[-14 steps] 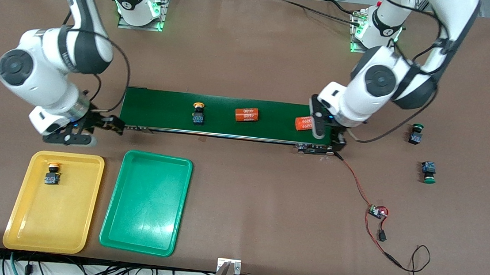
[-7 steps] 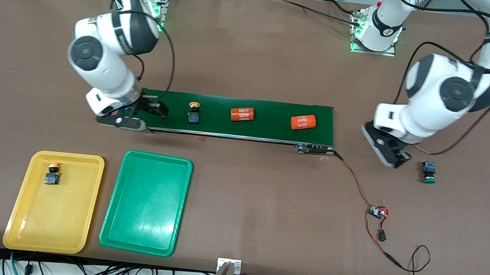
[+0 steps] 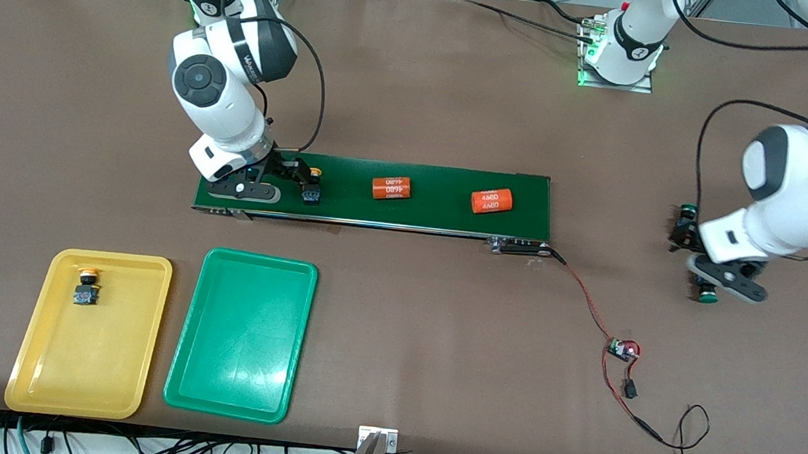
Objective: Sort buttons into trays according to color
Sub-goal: 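Grasp the next button with the right gripper while the left gripper reaches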
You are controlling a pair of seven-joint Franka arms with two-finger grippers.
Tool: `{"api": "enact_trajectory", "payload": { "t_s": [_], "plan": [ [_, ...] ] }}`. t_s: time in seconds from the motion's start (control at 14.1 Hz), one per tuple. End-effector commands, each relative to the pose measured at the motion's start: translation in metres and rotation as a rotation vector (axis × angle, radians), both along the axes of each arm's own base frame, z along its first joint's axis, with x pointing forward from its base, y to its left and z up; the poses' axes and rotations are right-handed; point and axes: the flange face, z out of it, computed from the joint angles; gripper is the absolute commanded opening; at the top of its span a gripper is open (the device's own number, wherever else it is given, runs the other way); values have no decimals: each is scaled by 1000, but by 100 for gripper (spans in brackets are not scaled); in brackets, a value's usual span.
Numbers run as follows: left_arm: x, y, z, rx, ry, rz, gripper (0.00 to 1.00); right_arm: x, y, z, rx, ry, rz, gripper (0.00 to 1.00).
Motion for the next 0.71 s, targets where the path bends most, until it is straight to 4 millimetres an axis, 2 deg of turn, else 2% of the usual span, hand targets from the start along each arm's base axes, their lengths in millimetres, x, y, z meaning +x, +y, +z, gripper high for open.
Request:
{"api": "enact_trajectory", "payload": {
  "t_s": [0.0,0.14,0.28,0.64],
  "plan": [
    [-10,13,-24,-3,29,143,100,-20,8,-13,5,-21,8,100],
    [-34,15,-55,9,96,309,100,-26,11,-22,4,-20,16,100],
    [-53,14,-74,10,147,328,100,-28,12,-30,2,-16,18,100],
    [-64,32,-82,22,172,307,100,-33,9,-58,-21,-27,48,100]
  ]
}}
